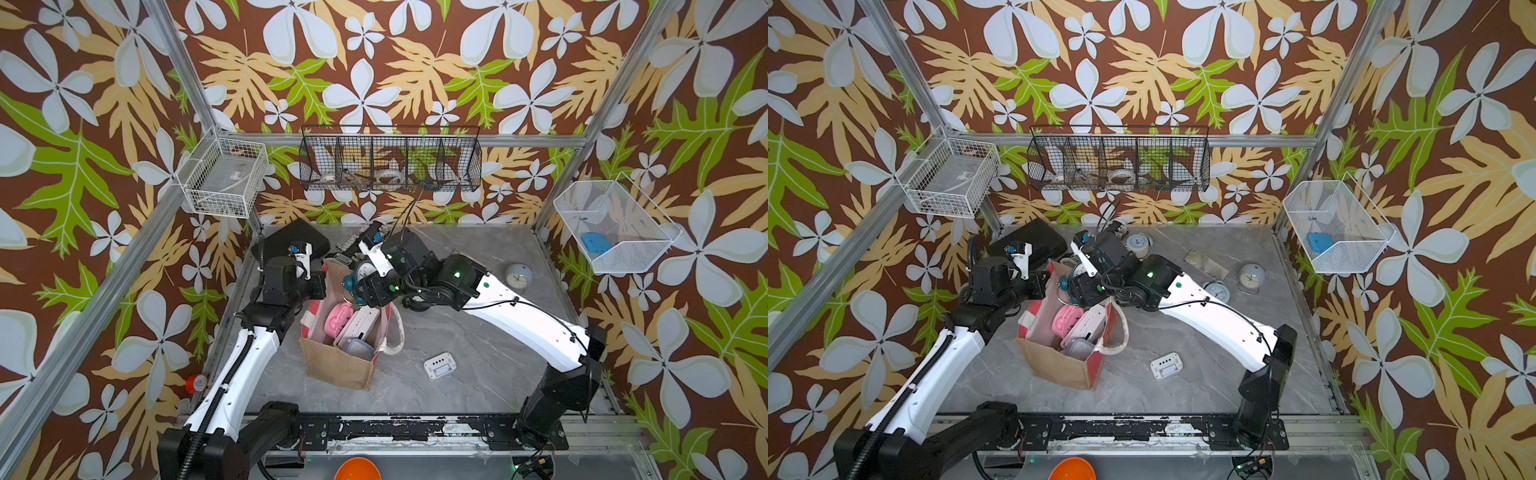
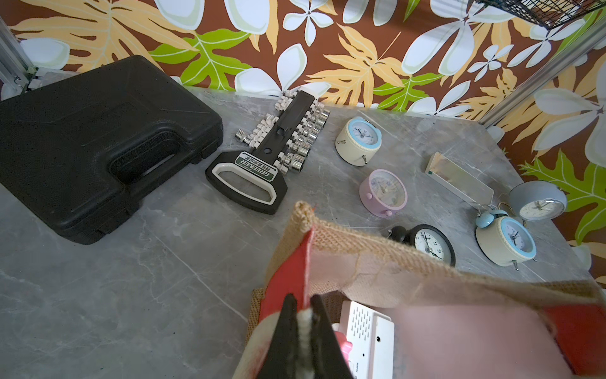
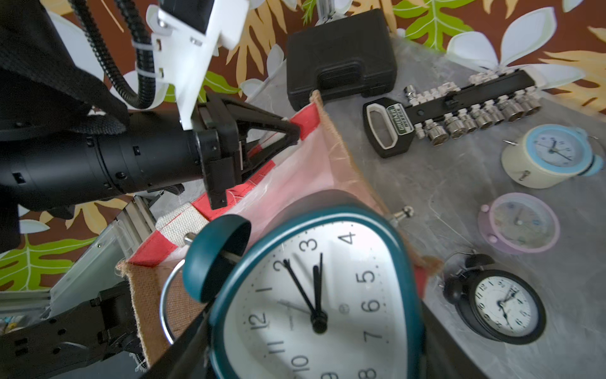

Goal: Put the alarm clock into the canvas bag
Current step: Place the alarm at the canvas bag.

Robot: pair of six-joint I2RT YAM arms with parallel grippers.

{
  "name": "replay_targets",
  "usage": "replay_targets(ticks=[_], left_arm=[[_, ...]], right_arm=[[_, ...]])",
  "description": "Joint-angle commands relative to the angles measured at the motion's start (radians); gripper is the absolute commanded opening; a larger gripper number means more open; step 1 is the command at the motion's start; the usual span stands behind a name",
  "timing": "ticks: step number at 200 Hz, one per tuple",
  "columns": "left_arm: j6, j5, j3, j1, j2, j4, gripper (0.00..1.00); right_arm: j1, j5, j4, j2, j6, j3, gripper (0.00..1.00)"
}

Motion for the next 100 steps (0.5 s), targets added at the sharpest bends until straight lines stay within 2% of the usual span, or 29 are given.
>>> replay_targets(ticks=[1,64,100], left_arm=[[0.006,-0.005,0.009,0.002,0.002,0.010,0.00],[0.007,-0.004,0.009,0.002,-0.001,0.010,0.00],[0.005,-0.003,0.008,0.002,0.001,0.010,0.00]], right_arm=[[0.026,-0.001,-0.016,0.055,-0.015,0.035,0.61],[0.034,0.112,-0.095,0.223,-0.013,0.081,0.61],[0.032,0.231,-0.160,0.307,-0.020,0.096,0.61]])
